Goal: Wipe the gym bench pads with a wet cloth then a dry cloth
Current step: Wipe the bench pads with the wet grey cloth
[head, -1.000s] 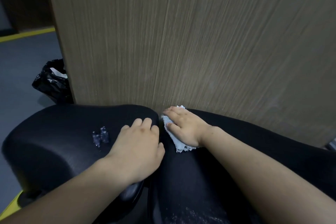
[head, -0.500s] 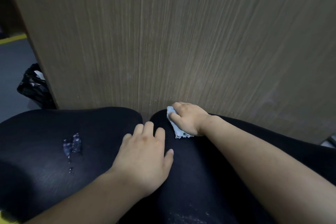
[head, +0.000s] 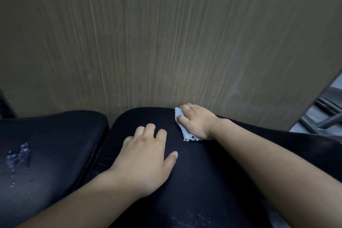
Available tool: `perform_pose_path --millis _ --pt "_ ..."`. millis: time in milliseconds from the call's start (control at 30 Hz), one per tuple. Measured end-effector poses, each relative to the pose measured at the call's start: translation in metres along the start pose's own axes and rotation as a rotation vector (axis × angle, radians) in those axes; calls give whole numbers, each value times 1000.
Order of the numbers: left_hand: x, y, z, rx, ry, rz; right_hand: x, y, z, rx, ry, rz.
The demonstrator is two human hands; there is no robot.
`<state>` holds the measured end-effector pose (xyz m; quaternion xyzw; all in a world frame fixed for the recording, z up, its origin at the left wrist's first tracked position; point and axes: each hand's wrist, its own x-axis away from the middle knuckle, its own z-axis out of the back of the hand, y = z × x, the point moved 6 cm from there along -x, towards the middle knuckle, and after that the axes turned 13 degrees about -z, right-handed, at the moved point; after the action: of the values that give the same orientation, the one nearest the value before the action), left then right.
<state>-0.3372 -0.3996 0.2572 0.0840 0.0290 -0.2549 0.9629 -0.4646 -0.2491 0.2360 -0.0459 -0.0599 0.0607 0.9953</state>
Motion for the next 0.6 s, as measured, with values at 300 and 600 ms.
perform_pose_path --millis 300,600 --pt "-27 45 -16 5 -67 1 25 63 3 -5 10 -56" --pt "-54 130 -28 -4 -85 -139 61 142 2 -20 21 -147"
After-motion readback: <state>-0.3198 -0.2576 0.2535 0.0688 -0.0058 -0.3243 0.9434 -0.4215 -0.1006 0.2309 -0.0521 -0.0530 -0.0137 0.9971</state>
